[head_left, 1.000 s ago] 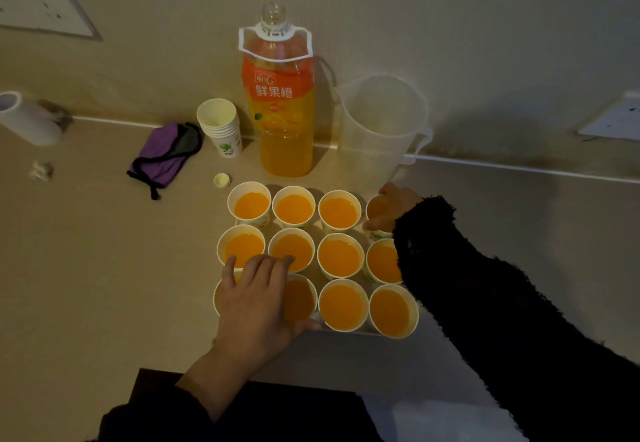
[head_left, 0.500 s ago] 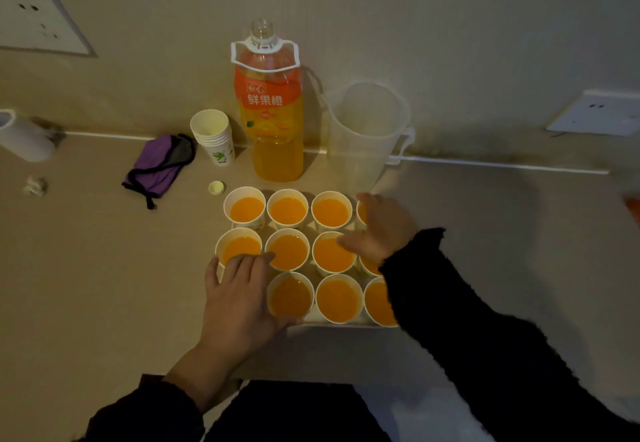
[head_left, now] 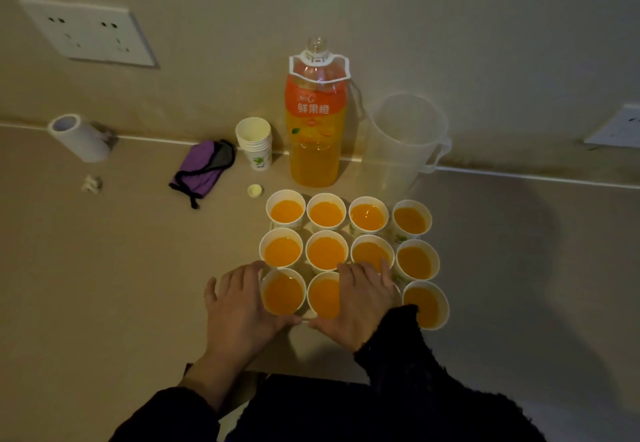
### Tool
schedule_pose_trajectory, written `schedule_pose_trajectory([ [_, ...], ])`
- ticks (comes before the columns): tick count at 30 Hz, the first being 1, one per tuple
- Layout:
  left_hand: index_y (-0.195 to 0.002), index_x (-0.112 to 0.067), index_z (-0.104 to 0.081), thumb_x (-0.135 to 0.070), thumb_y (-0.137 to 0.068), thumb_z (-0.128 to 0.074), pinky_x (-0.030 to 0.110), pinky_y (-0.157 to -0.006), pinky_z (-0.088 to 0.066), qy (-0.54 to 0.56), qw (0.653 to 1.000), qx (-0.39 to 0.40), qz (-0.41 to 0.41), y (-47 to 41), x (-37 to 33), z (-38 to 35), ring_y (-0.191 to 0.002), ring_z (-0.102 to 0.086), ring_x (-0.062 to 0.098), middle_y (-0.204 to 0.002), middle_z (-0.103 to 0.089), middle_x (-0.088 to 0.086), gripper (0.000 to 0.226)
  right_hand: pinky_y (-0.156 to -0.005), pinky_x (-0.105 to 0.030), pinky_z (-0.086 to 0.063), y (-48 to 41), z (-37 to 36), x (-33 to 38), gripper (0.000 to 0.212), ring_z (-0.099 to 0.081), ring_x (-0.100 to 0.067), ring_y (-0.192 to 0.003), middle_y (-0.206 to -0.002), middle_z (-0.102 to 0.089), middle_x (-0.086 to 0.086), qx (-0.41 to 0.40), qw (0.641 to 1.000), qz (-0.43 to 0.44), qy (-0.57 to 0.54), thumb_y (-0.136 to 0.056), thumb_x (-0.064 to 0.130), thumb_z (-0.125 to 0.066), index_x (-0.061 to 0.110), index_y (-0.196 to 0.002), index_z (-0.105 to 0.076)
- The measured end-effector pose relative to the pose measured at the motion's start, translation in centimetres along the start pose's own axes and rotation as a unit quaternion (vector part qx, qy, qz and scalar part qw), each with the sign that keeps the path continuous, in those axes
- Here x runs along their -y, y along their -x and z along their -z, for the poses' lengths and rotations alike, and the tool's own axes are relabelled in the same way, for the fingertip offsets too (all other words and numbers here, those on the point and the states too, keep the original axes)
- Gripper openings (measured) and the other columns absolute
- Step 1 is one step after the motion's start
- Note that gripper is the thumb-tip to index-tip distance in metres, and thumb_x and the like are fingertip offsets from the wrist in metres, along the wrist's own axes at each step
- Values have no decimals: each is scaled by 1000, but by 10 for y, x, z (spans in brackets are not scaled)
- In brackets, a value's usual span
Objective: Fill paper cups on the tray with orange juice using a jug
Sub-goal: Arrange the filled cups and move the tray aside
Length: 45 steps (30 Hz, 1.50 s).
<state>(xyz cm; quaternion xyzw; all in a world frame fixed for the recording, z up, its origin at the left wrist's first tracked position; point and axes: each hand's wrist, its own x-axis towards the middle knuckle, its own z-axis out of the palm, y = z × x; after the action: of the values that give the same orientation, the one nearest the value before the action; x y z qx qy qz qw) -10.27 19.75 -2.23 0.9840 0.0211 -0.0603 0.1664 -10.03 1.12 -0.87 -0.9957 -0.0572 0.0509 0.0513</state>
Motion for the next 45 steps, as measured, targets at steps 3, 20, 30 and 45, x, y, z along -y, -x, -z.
schedule_pose_trajectory([
  [3,-139,-26,-31,-75,-55,-69,49,-114,-14,27,999,21,7,2,-2,-3,-134,-36,18,-142,-41,-5,104,-109,-52,-12,2,-11,5,107,-60,-28,-105,-106,-67,-7,21,999,-29,37,-40,83,-62,5,-113,-64],
  [20,-146,-23,-14,-61,-75,-64,50,-115,-9,42,999,31,4,-8,-6,-23,-134,-41,18,-144,-45,-2,95,-101,-54,-22,-5,-46,2,96,-67,-25,-78,-80,-66,-4,-89,995,-24,23,-19,64,-78,12,-98,-67],
  [30,-147,-27,-4,-62,-73,-66,51,-115,-8,21,998,53,-20,-12,-4,-16,-138,-35,18,-147,-41,-4,102,-106,-55,-30,-6,-54,-1,100,-69,-22,-81,-85,-67,-4,-129,992,9,5,-19,62,-81,13,-105,-62],
  [45,-147,-27,-6,-65,-72,-65,56,-114,1,68,995,75,-18,-15,-1,-15,-137,-36,17,-146,-42,-9,103,-104,-49,-22,-6,-56,0,102,-68,-24,-84,-86,-68,-4,-134,991,7,24,-16,60,-82,12,-105,-66],
])
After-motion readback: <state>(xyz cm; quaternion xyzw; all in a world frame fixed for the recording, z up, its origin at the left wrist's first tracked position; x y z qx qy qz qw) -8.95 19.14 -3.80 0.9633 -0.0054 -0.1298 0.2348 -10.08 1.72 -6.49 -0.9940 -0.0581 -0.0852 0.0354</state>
